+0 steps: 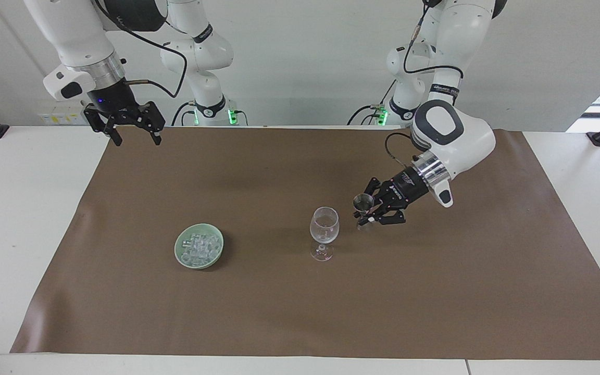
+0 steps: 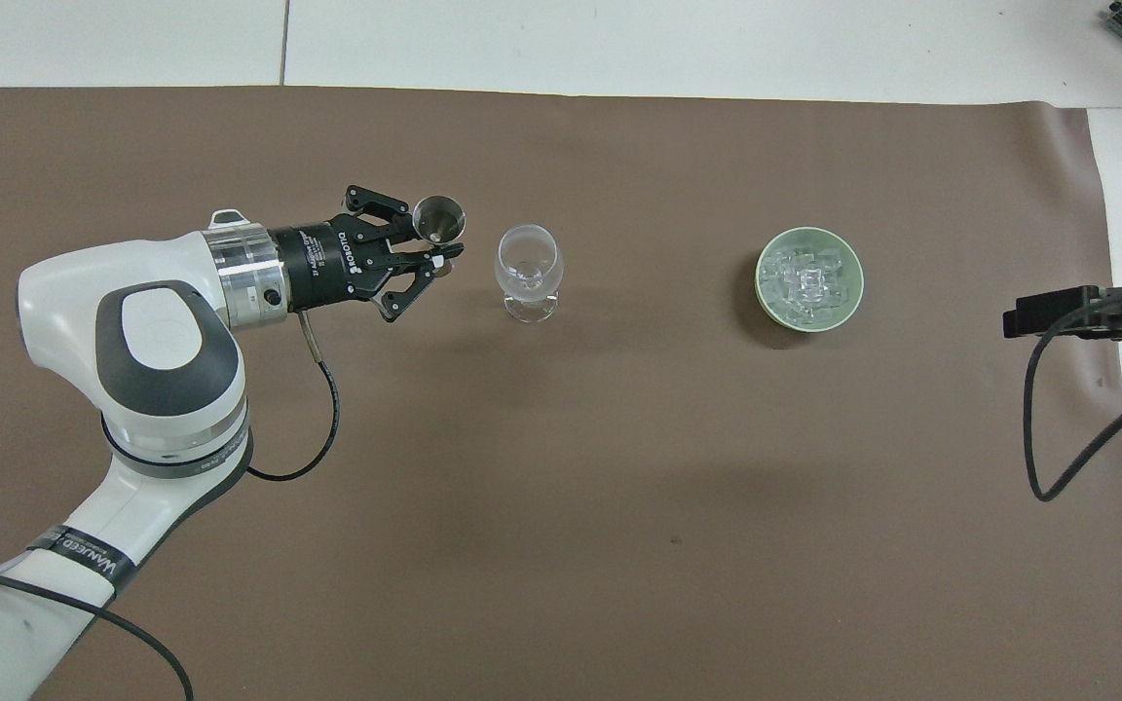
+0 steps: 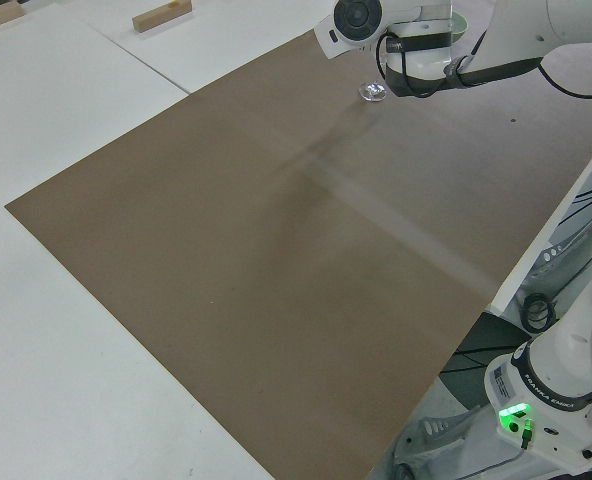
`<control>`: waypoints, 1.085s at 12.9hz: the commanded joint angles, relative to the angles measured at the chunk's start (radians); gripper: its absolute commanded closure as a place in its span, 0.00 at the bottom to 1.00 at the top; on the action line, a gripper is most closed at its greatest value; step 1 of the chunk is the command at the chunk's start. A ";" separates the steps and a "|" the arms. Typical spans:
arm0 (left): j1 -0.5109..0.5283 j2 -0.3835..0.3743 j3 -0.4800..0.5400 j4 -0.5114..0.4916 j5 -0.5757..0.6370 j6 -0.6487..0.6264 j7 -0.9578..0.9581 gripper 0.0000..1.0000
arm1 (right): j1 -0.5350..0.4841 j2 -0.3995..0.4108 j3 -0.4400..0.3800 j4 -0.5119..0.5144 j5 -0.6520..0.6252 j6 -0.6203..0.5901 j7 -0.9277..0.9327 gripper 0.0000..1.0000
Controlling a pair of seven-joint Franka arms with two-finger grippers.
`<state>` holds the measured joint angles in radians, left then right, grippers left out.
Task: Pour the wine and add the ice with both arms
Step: 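Carry the silver cup toward the clear glass with the left gripper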
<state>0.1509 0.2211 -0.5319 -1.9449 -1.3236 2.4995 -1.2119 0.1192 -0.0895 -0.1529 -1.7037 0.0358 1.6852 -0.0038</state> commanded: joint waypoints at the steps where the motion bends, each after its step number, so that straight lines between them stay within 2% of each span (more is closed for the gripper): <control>1: -0.004 -0.017 -0.022 -0.019 0.012 0.053 -0.028 1.00 | -0.012 0.005 0.006 0.007 0.012 -0.009 -0.018 0.00; 14: -0.016 0.017 -0.100 -0.008 0.038 0.249 -0.028 1.00 | -0.012 0.005 0.006 0.007 0.012 -0.009 -0.018 0.00</control>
<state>0.1479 0.2311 -0.6227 -1.9483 -1.3033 2.7008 -1.2151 0.1192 -0.0895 -0.1529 -1.7037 0.0358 1.6852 -0.0038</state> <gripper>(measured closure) 0.784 0.000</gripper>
